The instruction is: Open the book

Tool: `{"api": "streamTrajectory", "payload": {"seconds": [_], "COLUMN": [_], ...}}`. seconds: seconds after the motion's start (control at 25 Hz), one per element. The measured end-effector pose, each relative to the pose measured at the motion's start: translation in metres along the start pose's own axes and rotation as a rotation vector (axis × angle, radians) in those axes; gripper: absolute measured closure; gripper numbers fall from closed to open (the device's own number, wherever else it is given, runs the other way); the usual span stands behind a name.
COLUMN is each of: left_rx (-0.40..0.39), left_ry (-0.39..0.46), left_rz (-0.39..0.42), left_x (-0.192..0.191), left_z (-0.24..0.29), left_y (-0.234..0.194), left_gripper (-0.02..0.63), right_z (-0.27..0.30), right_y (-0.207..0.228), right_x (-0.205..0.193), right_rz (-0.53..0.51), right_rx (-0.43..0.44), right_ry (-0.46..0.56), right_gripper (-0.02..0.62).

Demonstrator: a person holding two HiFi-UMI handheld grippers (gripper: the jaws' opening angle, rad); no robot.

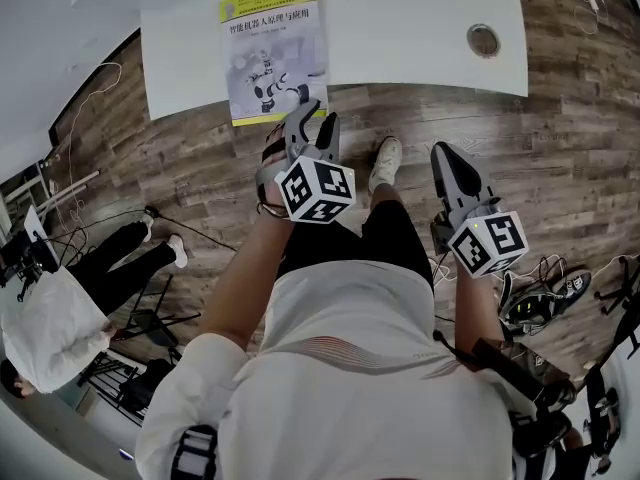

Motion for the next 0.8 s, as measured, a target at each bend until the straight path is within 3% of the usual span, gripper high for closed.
{"api": "streamTrajectory", "payload": {"seconds": [0.32, 0.44, 0.8], "left_rx": [-0.139, -0.178, -0.23], "left_ry": [0.043, 0.075, 0.279], "left_rz": [-0.25, -0.34, -0.564], "left_x": [-0.001, 0.0, 0.014], "left_z": [-0.007, -0.014, -0.056], "left_y": [-0.013, -0.02, -0.065], "left_gripper": [0.563, 0.574, 0.58], "right_z": [0.004, 0.006, 0.023], "right_y": [-0.002, -0.006, -0.03], "right_x": [0.0, 0.001, 0.005], "right_rz": [0.003, 0.0, -0.023], "right_rx": [-0.002, 0.007, 0.051], "right_ry": [0.001, 0.0, -0.014], "right_gripper": [0.6, 0.6, 0.6]}}
Point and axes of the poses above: the fingertips, and each gripper's own axes: z forward along the fingers, y to its right, x out of its top, the point moved 8 cm from there along -z, backward along the fingers, and after that the axes turned 3 degrees about -x, right-handed, at the moved point
